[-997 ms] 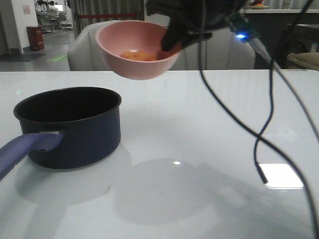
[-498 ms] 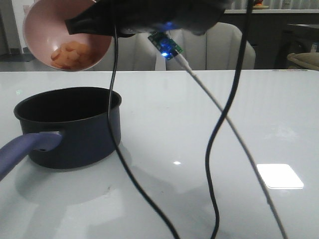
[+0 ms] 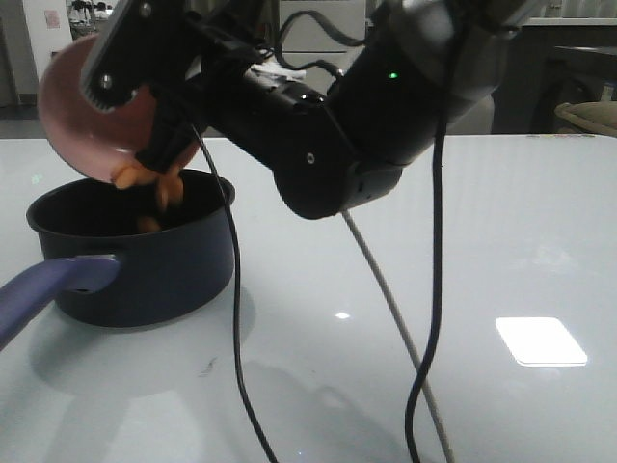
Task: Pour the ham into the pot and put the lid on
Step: 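Lift the pink bowl over the pot and tilt it to pour, then carry the empty bowl back and set it down on the table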
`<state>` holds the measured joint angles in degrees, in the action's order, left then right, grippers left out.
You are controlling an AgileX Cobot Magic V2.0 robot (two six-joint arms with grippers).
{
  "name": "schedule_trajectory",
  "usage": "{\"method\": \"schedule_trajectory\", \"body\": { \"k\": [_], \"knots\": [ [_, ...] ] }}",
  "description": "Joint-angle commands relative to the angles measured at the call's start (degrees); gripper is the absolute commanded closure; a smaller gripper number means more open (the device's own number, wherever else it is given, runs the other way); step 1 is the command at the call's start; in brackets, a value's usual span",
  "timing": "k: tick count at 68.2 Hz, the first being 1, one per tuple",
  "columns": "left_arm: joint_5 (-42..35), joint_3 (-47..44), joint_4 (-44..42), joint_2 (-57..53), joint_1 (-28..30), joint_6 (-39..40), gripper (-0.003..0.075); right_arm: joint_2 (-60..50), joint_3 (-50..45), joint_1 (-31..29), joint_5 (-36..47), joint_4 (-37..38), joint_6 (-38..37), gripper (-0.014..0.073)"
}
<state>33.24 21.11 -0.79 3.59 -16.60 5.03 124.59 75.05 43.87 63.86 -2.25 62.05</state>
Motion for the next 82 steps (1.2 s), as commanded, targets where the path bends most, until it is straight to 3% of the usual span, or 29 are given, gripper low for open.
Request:
{"method": "schedule_trajectory", "body": {
  "k": [1, 18, 36, 47, 53, 54, 62, 68, 74, 82],
  "knots": [
    [-4.73, 1.47, 0.07, 0.6, -0.46, 0.06, 0.0095, -3.23, 1.01, 0.0, 9.91, 1.19, 5.8, 0.0461],
    [-4.73, 1.47, 0.07, 0.6, -0.46, 0.06, 0.0095, -3.28, 1.15, 0.0, 9.91, -0.52, -2.52, 0.0461],
    [-4.73, 1.47, 0.07, 0.6, -0.46, 0.06, 0.0095, -3.28, 1.46, -0.14, 9.96, 8.68, 8.25, 0.0461],
    [-4.73, 1.47, 0.07, 0.6, -0.46, 0.06, 0.0095, -3.28, 2.01, -0.19, 9.96, 7.75, 8.63, 0.0461],
    [-4.73, 1.47, 0.07, 0.6, -0.46, 0.06, 0.0095, -3.58, 2.34, -0.13, 9.96, 2.25, -2.36, 0.0461],
    [-4.73, 1.47, 0.07, 0.6, -0.46, 0.06, 0.0095, -3.64, 2.53, -0.08, 9.96, 0.22, -8.25, 0.0461],
    [-4.73, 1.47, 0.07, 0.6, -0.46, 0.06, 0.0095, -4.98, 2.61, -0.08, 9.13, -8.22, -34.08, 0.0461],
    [-4.73, 1.47, 0.07, 0.6, -0.46, 0.06, 0.0095, -6.76, 2.53, -0.02, 4.45, -10.24, -48.51, 0.0461],
    [-4.73, 1.47, 0.07, 0.6, -0.46, 0.06, 0.0095, -9.36, 2.53, -0.02, -2.33, -10.24, -55.84, 0.0461],
    [-4.73, 1.47, 0.07, 0.6, -0.46, 0.06, 0.0095, -13.76, 2.53, -0.2, -15.88, -10.24, -55.07, 0.0461]
  ]
}}
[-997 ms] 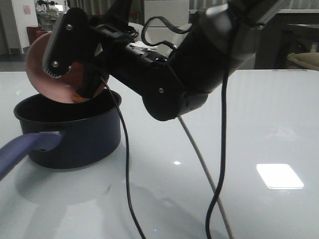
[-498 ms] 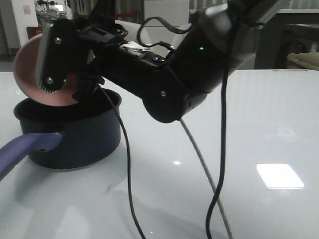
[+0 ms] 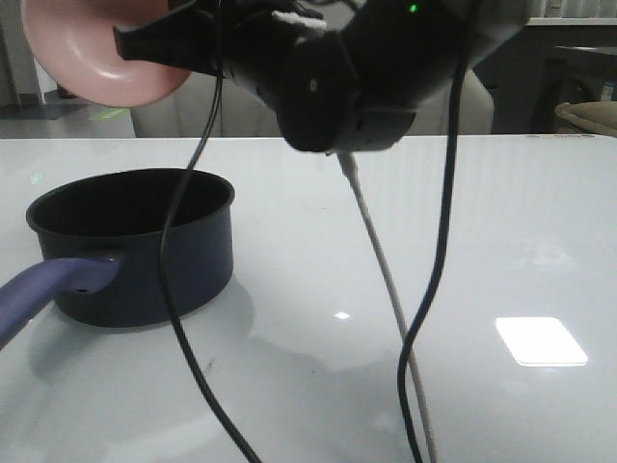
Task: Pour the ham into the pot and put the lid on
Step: 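Carry the empty bowl back and set it down on the table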
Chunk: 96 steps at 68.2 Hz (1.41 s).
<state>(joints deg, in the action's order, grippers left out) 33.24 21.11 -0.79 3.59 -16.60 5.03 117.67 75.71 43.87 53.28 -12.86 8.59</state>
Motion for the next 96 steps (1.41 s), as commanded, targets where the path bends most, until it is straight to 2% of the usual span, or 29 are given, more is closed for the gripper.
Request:
{"method": "schedule_trajectory", "body": {
  "k": [1, 2, 3, 6, 7, 10, 13, 16, 17, 32, 43, 50, 66, 88, 96],
  "knots": [
    [-4.73, 1.47, 0.07, 0.6, -0.46, 0.06, 0.0095, -7.84, 1.88, -0.27, -8.24, 0.37, -1.03, 0.0461],
    [-4.73, 1.47, 0.07, 0.6, -0.46, 0.06, 0.0095, -8.19, 1.88, -0.37, -8.24, 0.37, -0.77, 0.0461],
    [-4.73, 1.47, 0.07, 0.6, -0.46, 0.06, 0.0095, -9.62, 1.88, -0.57, -12.24, 0.37, 0.0, 0.0461],
    [-4.73, 1.47, 0.07, 0.6, -0.46, 0.06, 0.0095, -11.06, 1.88, -0.84, -16.35, 0.37, 1.33, 0.0461],
    [-4.73, 1.47, 0.07, 0.6, -0.46, 0.06, 0.0095, -12.17, 1.88, -1.22, -20.43, 0.37, 2.11, 0.0461],
    [-4.73, 1.47, 0.07, 0.6, -0.46, 0.06, 0.0095, -14.07, 1.88, -1.66, -24.52, 0.37, 3.16, 0.0461],
    [-4.73, 1.47, 0.07, 0.6, -0.46, 0.06, 0.0095, -16.97, 1.88, -2.97, -32.28, 0.37, 4.63, 0.0461],
    [-4.73, 1.47, 0.07, 0.6, -0.46, 0.06, 0.0095, -18.33, 1.88, -3.81, -35.79, 0.37, 5.09, 0.0461],
    [-4.73, 1.47, 0.07, 0.6, -0.46, 0.06, 0.0095, -19.62, 1.88, -5.05, -39.77, 0.37, 5.06, 0.0461],
    [-4.73, 1.47, 0.07, 0.6, -0.46, 0.06, 0.0095, -25.89, 1.88, -13.49, -58.71, 0.22, 4.83, 0.0461],
    [-4.73, 1.47, 0.07, 0.6, -0.46, 0.06, 0.0095, -25.52, 1.56, -19.29, -70.49, 0.05, 3.9, 0.0461],
    [-4.73, 1.47, 0.07, 0.6, -0.46, 0.06, 0.0095, -23.84, 1.56, -22.94, -78.69, -2.3, -0.03, 0.0461],
    [-4.73, 1.47, 0.07, 0.6, -0.46, 0.06, 0.0095, -18.11, 1.49, -25.97, -85.73, -3.54, -0.6, 0.0461],
    [-4.73, 1.47, 0.07, 0.6, -0.46, 0.06, 0.0095, -12.0, 1.49, -25.97, -87.58, -3.54, -0.6, 0.0454],
    [-4.73, 1.47, 0.07, 0.6, -0.46, 0.06, 0.0095, -11.51, 1.49, -25.97, -87.83, -3.48, -0.55, 0.0396]
  ]
}}
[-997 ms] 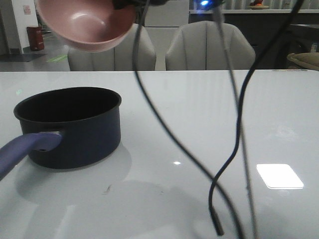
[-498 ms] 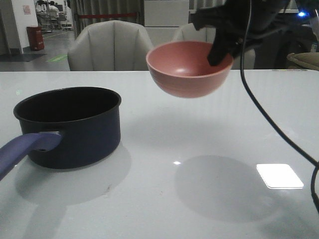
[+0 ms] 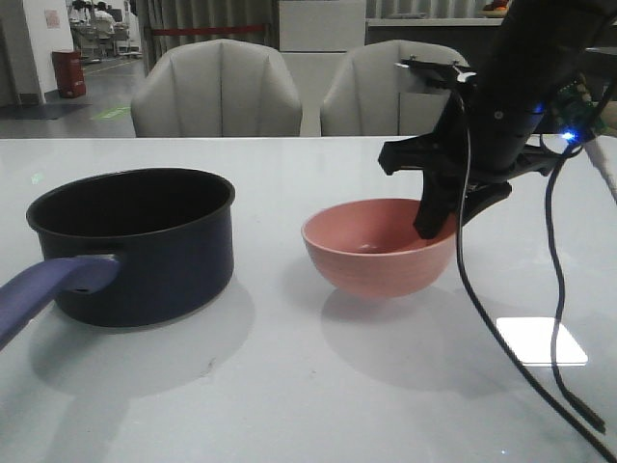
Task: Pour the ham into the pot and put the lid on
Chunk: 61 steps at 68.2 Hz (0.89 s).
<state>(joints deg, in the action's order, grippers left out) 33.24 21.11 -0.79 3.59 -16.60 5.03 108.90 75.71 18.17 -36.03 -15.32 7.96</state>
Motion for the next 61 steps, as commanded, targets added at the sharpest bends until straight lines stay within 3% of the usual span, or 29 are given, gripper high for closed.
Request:
{"method": "schedule_trajectory", "body": {
  "k": [1, 17, 30, 43, 61],
  "knots": [
    [-4.73, 1.47, 0.07, 0.6, -0.46, 0.06, 0.0095, -2.74, 1.49, -0.27, 1.48, -0.97, 0.08, 0.0377],
    [-4.73, 1.47, 0.07, 0.6, -0.46, 0.06, 0.0095, -3.04, 1.49, -0.27, 1.76, 1.54, 0.13, 0.0195],
    [-4.73, 1.47, 0.07, 0.6, -0.46, 0.06, 0.0095, -7.03, 1.49, -0.27, 1.11, 3.79, 0.26, 0.0195],
    [-4.73, 1.47, 0.07, 0.6, -0.46, 0.06, 0.0095, -17.74, 0.4, -0.27, -1.62, 5.3, 1.02, 0.0195],
    [-4.91, 1.47, 0.07, 0.6, -0.46, 0.06, 0.0095, -36.81, -11.28, -0.27, 6.06, 5.3, 1.02, 0.0195]
  ]
}}
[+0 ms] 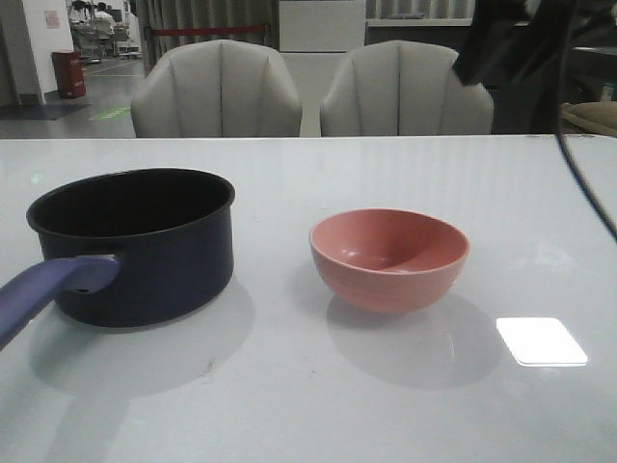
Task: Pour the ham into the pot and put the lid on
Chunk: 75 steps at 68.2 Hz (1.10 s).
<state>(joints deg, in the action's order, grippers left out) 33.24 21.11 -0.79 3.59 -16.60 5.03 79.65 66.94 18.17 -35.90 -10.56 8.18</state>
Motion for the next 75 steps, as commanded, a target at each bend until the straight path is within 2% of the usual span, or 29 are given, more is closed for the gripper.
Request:
{"method": "schedule_trajectory", "body": {
  "k": [1, 29, 46, 58, 62, 63, 65, 70, 75],
  "knots": [
    [-4.91, 1.47, 0.07, 0.6, -0.46, 0.06, 0.0095, -9.74, -3.94, -0.27, 7.33, 0.54, 0.8, 0.0195],
    [-4.91, 1.47, 0.07, 0.6, -0.46, 0.06, 0.0095, -43.81, -33.1, -0.27, 25.75, 0.54, 0.87, 0.0195],
    [-4.91, 1.47, 0.07, 0.6, -0.46, 0.06, 0.0095, -67.38, -46.27, -0.27, 27.15, 0.59, 1.22, 0.0196],
    [-4.91, 1.47, 0.07, 0.6, -0.46, 0.06, 0.0095, -75.07, -52.26, -0.27, 27.85, 0.59, 1.22, 0.0205],
    [-4.91, 1.47, 0.07, 0.6, -0.46, 0.06, 0.0095, -75.28, -53.66, -0.27, 28.19, 0.59, 1.22, 0.0246],
    [-4.91, 1.47, 0.07, 0.6, -0.46, 0.06, 0.0095, -75.28, -54.21, -0.27, 28.19, 0.59, 1.22, 0.0295],
    [-4.91, 1.47, 0.07, 0.6, -0.46, 0.06, 0.0095, -75.28, -54.73, -0.27, 28.3, 0.59, 1.22, 0.0331],
    [-5.02, 1.36, 0.07, 0.6, -0.46, 0.06, 0.0095, -75.28, -55.91, -0.27, 28.42, 0.59, 1.16, 0.0483],
    [-5.0, 1.13, 0.07, 0.6, -0.46, 0.06, 0.0095, -75.28, -56.7, -0.27, 28.42, 0.59, 1.15, 0.0442]
  ]
}}
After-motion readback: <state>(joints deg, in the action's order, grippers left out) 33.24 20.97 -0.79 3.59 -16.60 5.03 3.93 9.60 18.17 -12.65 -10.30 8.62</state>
